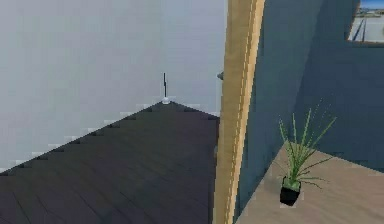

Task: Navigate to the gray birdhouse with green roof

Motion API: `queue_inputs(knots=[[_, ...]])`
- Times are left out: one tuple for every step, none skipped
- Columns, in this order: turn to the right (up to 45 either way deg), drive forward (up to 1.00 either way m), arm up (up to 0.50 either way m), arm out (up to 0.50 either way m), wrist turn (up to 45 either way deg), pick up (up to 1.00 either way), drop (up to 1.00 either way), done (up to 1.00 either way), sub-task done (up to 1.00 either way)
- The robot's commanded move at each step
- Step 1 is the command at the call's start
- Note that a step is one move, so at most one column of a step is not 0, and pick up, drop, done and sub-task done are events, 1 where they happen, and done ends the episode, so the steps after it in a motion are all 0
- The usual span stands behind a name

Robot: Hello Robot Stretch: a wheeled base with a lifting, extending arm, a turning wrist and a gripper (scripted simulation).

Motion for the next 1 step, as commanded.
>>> queue_inputs(knots=[[0.0,0.1,0.0,0.0,0.0,0.0,0.0,0.0,0.0]])
